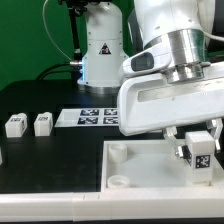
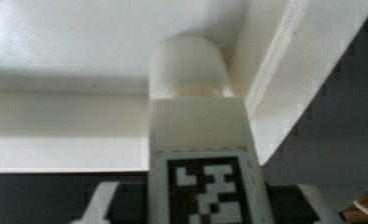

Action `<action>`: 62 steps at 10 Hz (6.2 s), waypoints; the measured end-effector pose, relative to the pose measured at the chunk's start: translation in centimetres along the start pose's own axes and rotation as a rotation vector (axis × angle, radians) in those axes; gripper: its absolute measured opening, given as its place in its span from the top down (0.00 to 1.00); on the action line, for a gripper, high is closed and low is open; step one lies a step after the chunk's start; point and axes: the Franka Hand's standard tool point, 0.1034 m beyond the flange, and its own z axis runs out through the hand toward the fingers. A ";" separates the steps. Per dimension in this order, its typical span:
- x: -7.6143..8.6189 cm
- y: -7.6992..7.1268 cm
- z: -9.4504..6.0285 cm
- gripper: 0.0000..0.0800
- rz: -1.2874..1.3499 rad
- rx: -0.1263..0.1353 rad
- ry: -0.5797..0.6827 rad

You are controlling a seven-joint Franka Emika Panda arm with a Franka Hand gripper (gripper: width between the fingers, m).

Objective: Assemble one leg

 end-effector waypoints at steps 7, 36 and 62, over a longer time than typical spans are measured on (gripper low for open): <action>0.6 0.2 -0.4 0.20 0.001 -0.001 0.005; 0.0 0.2 -0.6 0.63 0.143 0.051 -0.641; 0.3 -0.9 -0.9 0.36 -0.135 0.020 -0.604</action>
Offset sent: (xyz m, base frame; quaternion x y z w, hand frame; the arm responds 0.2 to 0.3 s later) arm 0.0031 -0.0028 0.0066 -0.0005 -0.0106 0.0057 0.9999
